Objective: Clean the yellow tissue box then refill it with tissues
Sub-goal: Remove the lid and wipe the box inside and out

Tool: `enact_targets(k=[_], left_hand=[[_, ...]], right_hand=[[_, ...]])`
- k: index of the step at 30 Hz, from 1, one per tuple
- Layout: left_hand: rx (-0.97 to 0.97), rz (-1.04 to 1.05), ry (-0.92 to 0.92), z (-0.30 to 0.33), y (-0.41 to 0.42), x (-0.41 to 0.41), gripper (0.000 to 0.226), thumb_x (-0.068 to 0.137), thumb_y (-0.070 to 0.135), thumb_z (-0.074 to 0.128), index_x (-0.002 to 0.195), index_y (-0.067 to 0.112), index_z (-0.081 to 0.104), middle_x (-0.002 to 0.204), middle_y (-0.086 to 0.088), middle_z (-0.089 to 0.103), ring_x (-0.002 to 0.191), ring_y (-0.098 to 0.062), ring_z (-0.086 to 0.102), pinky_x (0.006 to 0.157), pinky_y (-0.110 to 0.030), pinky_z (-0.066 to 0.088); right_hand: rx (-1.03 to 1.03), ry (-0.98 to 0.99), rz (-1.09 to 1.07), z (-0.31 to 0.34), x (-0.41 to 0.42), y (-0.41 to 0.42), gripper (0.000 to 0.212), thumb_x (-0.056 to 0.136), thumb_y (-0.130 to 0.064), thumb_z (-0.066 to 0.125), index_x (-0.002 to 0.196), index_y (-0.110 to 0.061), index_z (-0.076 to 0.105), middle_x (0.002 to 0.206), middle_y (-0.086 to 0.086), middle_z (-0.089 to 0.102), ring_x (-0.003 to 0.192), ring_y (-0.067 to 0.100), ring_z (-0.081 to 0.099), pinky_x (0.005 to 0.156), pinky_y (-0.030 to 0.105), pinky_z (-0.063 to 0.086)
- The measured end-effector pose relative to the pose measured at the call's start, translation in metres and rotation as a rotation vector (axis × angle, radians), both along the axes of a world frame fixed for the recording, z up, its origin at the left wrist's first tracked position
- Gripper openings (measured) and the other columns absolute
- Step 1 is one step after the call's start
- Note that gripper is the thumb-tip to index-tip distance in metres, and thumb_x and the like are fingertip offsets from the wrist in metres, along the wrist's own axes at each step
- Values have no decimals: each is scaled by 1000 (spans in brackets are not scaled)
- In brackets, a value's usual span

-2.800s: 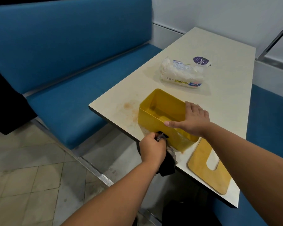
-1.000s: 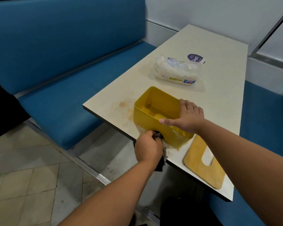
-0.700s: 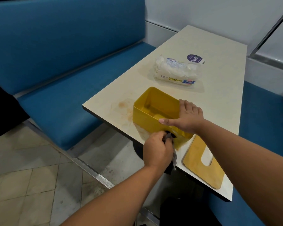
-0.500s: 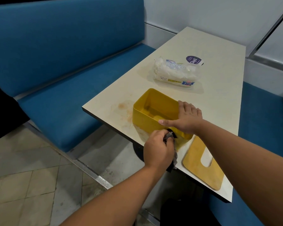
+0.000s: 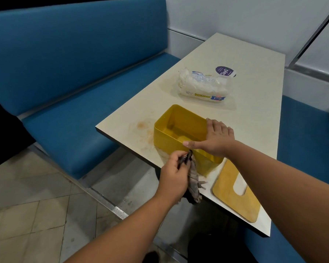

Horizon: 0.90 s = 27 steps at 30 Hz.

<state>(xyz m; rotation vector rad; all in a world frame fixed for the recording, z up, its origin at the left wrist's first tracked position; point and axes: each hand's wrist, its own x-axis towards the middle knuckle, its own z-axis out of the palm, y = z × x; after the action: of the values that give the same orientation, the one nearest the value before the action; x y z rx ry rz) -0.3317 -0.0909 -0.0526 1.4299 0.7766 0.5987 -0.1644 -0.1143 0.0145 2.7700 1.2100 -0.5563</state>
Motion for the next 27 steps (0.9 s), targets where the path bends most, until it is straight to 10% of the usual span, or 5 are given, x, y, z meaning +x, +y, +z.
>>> enact_targets(k=[4,12,19,27], left_hand=[[-769,21,-350,9,3,-2,22,97,21,58,116,13,60,112,-18,70,101,-36,68,79,-45,58],[-858,0,-268,13,-6,1,24,96,2,40,114,6,56,83,-15,68,64,-26,66,60,-35,56],[-450,-33,-188,0,-24,0,34,98,6,52,107,35,67,118,-2,68,108,-23,66,93,-45,55],[-127,81,-100,7,-36,21,23,88,34,69,106,25,58,103,3,65,93,-11,65,68,-15,53]], right_hand=[[-7,-7,8,-1,1,0,137,50,-95,28,153,-15,-13,162,11,-12,148,32,-11,118,51,-4],[3,-9,9,-2,1,0,137,50,-95,27,154,-16,-12,162,10,-12,148,32,-11,118,51,-4],[7,-15,2,-3,1,1,137,49,-96,29,153,-16,-11,162,10,-10,148,32,-10,118,51,-3],[15,-17,4,-4,2,1,137,49,-96,29,154,-16,-11,162,11,-10,148,32,-10,117,52,-4]])
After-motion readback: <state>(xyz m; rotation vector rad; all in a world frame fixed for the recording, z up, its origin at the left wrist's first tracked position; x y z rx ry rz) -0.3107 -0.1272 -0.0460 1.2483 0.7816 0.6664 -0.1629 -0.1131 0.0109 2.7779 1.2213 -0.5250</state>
